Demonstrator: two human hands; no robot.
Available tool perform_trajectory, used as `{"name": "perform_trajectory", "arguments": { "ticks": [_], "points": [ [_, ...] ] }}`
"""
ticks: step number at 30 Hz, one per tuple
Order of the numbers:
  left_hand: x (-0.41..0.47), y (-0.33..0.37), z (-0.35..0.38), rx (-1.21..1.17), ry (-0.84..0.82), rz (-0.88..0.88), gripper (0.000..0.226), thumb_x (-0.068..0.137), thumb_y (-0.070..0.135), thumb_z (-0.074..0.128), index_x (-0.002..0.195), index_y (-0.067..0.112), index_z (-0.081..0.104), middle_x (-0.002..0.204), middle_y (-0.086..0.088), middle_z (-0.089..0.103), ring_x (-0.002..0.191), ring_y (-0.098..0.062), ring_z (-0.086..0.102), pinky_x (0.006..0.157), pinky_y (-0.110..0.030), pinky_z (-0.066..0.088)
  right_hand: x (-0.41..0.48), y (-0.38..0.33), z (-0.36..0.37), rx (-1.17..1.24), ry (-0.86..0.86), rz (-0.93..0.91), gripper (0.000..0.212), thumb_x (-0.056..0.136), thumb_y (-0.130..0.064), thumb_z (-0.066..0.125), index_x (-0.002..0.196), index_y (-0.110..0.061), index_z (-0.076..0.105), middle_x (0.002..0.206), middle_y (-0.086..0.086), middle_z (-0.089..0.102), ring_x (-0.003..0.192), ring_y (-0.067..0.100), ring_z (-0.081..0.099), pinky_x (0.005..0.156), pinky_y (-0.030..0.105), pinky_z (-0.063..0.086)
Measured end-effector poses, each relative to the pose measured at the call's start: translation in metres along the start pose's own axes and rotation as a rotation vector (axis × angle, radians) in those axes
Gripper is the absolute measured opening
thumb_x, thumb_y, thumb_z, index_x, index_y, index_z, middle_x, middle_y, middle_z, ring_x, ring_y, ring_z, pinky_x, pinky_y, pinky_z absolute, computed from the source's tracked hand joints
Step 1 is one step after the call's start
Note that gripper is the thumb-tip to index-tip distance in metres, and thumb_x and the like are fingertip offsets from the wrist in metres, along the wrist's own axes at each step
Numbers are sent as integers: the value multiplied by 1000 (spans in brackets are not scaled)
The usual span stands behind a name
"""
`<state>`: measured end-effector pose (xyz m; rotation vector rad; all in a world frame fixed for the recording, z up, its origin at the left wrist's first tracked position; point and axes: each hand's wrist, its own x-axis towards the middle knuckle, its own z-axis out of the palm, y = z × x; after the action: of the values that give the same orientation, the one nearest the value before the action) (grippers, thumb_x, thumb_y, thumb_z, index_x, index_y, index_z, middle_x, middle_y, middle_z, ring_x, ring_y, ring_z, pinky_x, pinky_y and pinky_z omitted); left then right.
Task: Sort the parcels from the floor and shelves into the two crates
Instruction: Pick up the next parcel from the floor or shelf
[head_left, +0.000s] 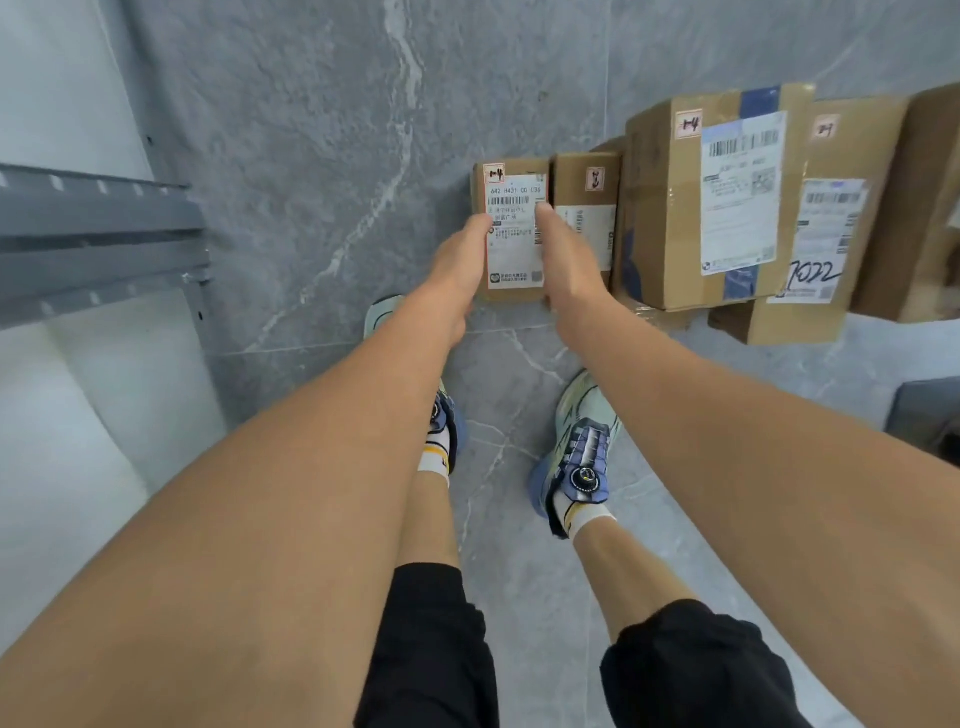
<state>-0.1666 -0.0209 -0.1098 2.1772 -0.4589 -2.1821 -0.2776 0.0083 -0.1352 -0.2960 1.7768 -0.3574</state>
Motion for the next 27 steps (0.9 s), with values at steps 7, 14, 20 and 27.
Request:
{"name": "perform_trajectory", "arguments": {
  "ticks": [7, 14, 20, 27],
  "points": [
    [25, -5, -2, -41, -27, 30, 39, 105, 47, 38, 116, 31, 72, 82, 21, 70, 79, 4, 62, 66, -27, 39, 4, 6, 11, -33, 45, -43, 43, 105, -49, 42, 131, -24, 65, 127, -4, 70, 120, 17, 62, 112, 45, 46],
    [38, -9, -9, -95, 62, 54, 41, 106, 47, 37, 126, 27, 67, 95, 15, 70, 72, 5, 64, 57, -23, 43, 18, 0, 8, -1, 47, -14, 33, 101, -54, 38, 98, -35, 65, 110, -8, 70, 105, 8, 62, 102, 41, 49],
    [47, -14, -10, -142, 39, 78, 43, 106, 53, 33, 126, 36, 67, 101, 16, 76, 78, 6, 70, 69, -22, 48, 28, 3, 30, -139, 27, -13, 87, 81, -74, 23, 144, -23, 56, 143, 1, 63, 134, 26, 56, 115, 54, 41],
    [46, -17, -5, -185, -98, 113, 54, 107, 58, 23, 139, 37, 61, 116, 17, 70, 99, 3, 64, 107, -38, 46, 35, -6, 31, 22, 27, 179, 72, 102, -67, 31, 153, -20, 51, 132, 2, 68, 118, 23, 64, 104, 43, 50]
  ]
}}
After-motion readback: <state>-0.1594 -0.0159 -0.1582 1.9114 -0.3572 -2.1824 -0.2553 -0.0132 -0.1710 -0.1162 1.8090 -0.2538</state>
